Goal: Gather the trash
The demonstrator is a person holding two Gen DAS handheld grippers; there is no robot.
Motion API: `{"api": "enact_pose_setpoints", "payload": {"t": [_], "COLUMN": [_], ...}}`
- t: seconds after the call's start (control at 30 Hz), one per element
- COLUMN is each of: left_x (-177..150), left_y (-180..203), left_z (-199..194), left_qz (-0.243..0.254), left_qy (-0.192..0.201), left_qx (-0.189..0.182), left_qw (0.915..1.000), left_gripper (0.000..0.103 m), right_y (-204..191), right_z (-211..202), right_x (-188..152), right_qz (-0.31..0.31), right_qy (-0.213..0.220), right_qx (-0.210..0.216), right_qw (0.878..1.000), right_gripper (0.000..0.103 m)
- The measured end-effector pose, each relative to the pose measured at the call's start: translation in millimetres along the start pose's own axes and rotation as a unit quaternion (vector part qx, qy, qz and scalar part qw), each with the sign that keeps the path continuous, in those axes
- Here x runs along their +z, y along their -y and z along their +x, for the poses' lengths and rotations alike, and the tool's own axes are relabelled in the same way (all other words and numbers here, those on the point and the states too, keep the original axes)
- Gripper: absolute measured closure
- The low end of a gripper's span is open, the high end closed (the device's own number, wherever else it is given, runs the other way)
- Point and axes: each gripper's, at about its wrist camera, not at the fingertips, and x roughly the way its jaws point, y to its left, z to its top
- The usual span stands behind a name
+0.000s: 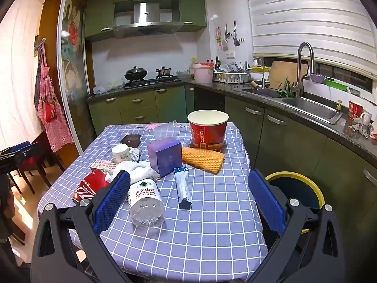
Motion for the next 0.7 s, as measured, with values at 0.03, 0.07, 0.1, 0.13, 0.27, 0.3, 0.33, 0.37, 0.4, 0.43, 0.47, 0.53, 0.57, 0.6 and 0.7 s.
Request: {"api": "enact_pose_setpoints", "payload": {"t": [0.03,0.07,0.1,0.13,0.27,0.3,0.33,0.37,0.4,0.43,0.47,0.53,0.57,0.6,0.7], "left_x": [0,0,0,0,-4,-4,-4,-4,-2,-2,-1,-1,0,-1,1], "left_y": [-1,-2,-3,-5,6,7,6,7,8,7,8,8,8,8,9], "left_z": [1,1,2,3,4,5,5,4,-1,-2,-2,-4,-3,-4,-3], "left_qz": [-0.001,-0.003,-0.005,-0.007,0.016,0.017,0.017,0.017,0.018,0.017,0.019,0.019,0.02,0.02,0.022], "left_qy": [-0.002,-0.003,-0.005,-0.007,-0.006,-0.006,-0.006,-0.006,-0.004,-0.004,-0.004,-0.005,-0.006,-0.005,-0.007], "left_qx": [-0.002,-0.004,-0.006,-0.007,0.002,0.001,0.0,0.0,-0.002,-0.004,-0.004,-0.005,-0.006,-0.006,-0.008], "left_qw": [1.0,1.0,1.0,0.9999,0.9999,0.9998,0.9998,0.9998,0.9998,0.9998,0.9998,0.9998,0.9998,0.9998,0.9997], "left_gripper": [0.006,0.006,0.006,0.006,0.006,0.006,0.006,0.006,0.006,0.006,0.006,0.006,0.006,0.006,0.006], "right_y": [0,0,0,0,1,1,0,0,0,0,1,1,0,0,0], "right_z": [0,0,0,0,0,0,2,3,3,3,3,3,2,2,3], "right_x": [0,0,0,0,0,0,-2,-2,-3,-3,-2,-2,-2,-2,-2], "right_qz": [-0.001,-0.002,-0.001,-0.001,0.001,0.001,-0.001,-0.001,-0.001,0.0,0.0,0.0,0.0,0.0,0.0], "right_qy": [-0.002,-0.001,-0.001,-0.001,0.0,0.0,0.001,0.0,0.0,0.0,0.0,-0.001,-0.001,-0.001,-0.001], "right_qx": [0.0,-0.001,-0.001,-0.002,-0.005,-0.005,-0.005,-0.004,-0.004,-0.004,-0.004,-0.004,-0.003,-0.003,-0.004], "right_qw": [1.0,1.0,1.0,1.0,1.0,1.0,1.0,1.0,1.0,1.0,1.0,1.0,1.0,1.0,1.0], "right_gripper": [0.004,0.004,0.004,0.004,0.004,0.004,0.004,0.004,0.004,0.004,0.004,0.004,0.004,0.004,0.004]}}
